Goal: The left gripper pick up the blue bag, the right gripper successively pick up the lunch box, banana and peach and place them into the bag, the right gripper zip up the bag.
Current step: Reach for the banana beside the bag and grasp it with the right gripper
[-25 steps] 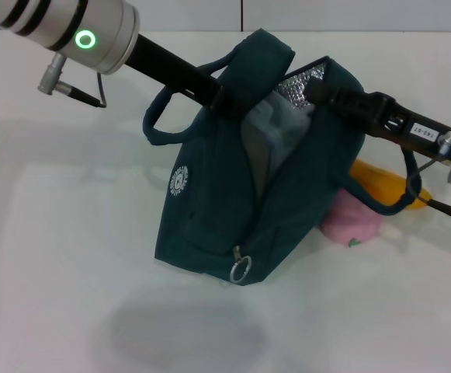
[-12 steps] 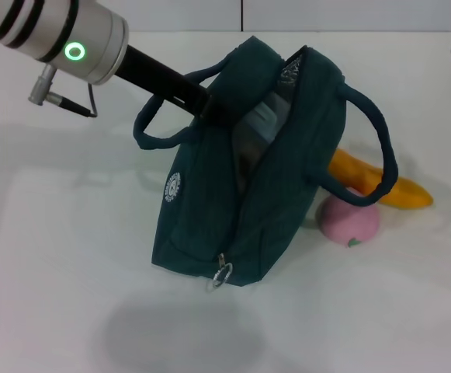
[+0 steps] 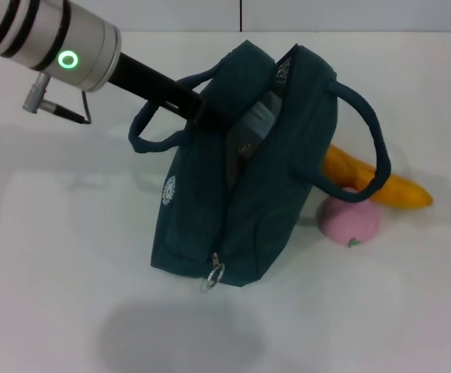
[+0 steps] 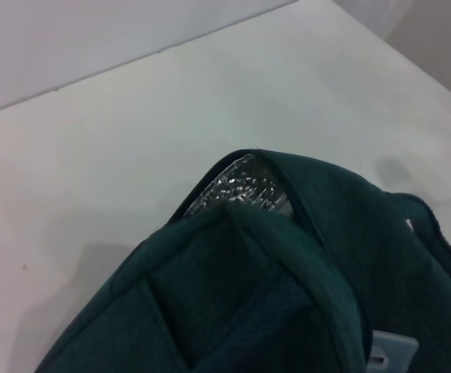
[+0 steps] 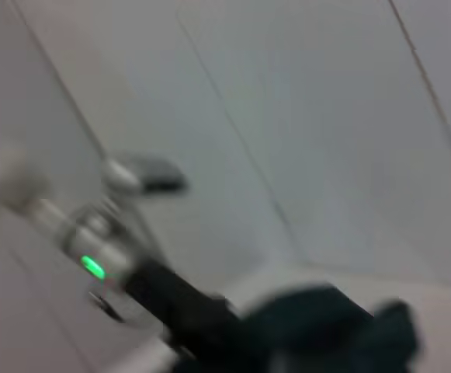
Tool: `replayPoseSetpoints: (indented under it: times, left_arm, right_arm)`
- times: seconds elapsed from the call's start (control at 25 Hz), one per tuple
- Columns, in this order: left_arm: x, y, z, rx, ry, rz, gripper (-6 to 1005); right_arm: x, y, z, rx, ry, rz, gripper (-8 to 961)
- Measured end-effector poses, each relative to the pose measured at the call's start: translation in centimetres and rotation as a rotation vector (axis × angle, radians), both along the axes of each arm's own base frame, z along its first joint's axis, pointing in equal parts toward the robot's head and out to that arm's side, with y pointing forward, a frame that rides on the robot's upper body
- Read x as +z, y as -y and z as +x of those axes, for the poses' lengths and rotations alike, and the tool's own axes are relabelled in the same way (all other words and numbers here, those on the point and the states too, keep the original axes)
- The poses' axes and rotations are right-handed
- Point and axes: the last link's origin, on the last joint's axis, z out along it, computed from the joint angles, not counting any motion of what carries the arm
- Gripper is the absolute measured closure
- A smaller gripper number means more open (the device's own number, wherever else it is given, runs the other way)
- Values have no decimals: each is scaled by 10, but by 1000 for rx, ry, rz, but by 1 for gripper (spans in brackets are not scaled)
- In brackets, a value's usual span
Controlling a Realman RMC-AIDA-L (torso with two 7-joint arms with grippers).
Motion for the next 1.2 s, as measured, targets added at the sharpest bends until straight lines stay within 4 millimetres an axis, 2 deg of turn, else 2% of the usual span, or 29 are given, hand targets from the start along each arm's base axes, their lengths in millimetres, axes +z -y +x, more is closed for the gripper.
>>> replayPoseSetpoints:
  times: [0.24, 0.44, 0.6, 0.92, 1.08, 1.2]
  left_arm:
    - [-1, -1, 3, 3, 11, 7, 897]
    - [0, -2, 5, 13, 30, 16, 896]
    - [0, -4, 10, 4, 37, 18, 896]
    - [0, -5, 14, -3, 42, 24, 896]
    - [1, -6, 14, -5, 44, 28, 895]
    - [10, -10, 14, 4, 60, 57, 895]
  right_arm:
    - [17, -3, -13, -88, 363, 65, 331]
    - [17, -16, -20, -140, 553, 71, 330]
    - [0, -34, -28, -155, 642, 32, 329]
    - [-39, -75, -52, -151, 646, -133, 327]
    - [-52, -83, -52, -170, 686, -198, 315]
    - [-54, -87, -51, -181, 695, -199, 298]
